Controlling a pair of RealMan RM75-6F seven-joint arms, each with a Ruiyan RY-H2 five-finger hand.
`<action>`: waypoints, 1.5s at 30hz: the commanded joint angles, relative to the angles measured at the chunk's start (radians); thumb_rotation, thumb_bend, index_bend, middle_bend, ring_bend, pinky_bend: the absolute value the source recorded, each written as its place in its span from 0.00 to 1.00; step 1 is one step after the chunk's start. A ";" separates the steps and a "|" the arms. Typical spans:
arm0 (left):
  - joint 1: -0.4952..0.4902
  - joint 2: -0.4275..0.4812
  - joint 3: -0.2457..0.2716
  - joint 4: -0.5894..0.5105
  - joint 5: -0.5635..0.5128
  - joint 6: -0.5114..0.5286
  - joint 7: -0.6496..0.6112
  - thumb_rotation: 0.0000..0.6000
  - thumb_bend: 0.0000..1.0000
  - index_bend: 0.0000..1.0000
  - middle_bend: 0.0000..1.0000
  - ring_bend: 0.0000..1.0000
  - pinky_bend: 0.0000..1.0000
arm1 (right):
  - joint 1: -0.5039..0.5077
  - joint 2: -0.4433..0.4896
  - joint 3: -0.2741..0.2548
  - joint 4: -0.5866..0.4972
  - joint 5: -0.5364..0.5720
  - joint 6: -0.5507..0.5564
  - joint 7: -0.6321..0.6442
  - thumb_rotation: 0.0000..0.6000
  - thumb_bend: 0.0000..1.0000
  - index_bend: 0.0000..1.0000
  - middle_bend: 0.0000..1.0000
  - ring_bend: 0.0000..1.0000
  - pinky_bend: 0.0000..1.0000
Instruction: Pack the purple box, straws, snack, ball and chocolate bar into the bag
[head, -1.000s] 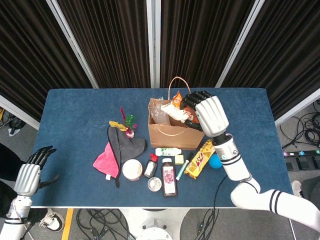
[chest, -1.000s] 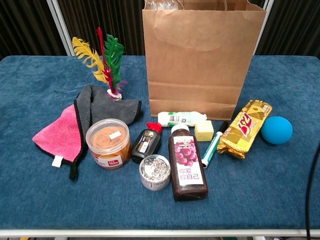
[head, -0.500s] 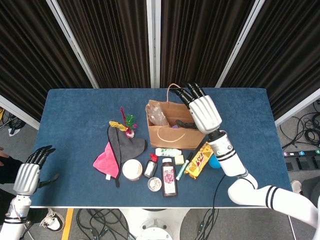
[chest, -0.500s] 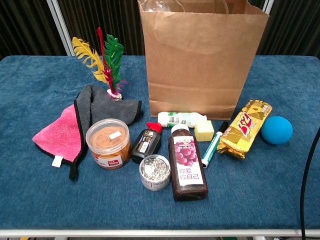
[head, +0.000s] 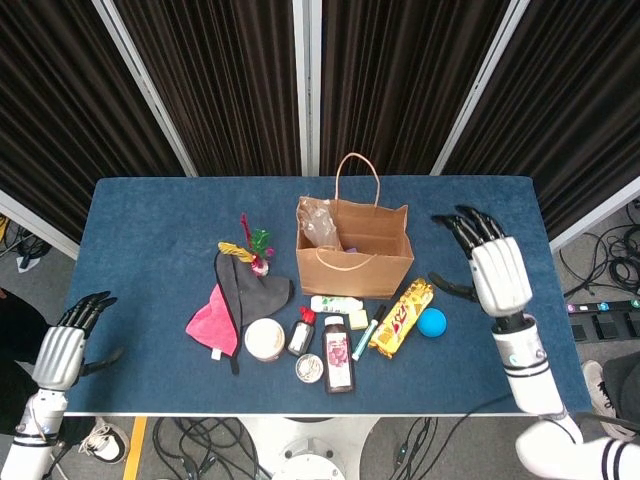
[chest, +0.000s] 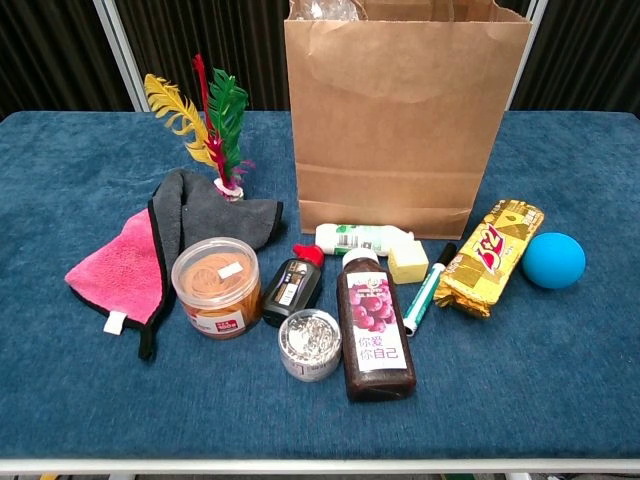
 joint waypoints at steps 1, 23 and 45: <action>-0.001 -0.003 0.001 0.001 0.005 0.007 -0.004 1.00 0.24 0.23 0.24 0.16 0.24 | -0.105 -0.025 -0.096 0.015 0.021 0.051 0.037 1.00 0.00 0.25 0.33 0.19 0.28; 0.001 0.011 0.012 0.009 0.015 0.015 -0.061 1.00 0.24 0.23 0.24 0.16 0.24 | -0.255 -0.383 -0.097 0.370 0.177 0.023 0.120 1.00 0.00 0.25 0.29 0.19 0.29; 0.005 0.010 0.016 0.058 0.017 0.027 -0.081 1.00 0.24 0.23 0.24 0.16 0.24 | -0.234 -0.504 -0.047 0.448 0.247 -0.155 0.143 1.00 0.00 0.23 0.29 0.19 0.29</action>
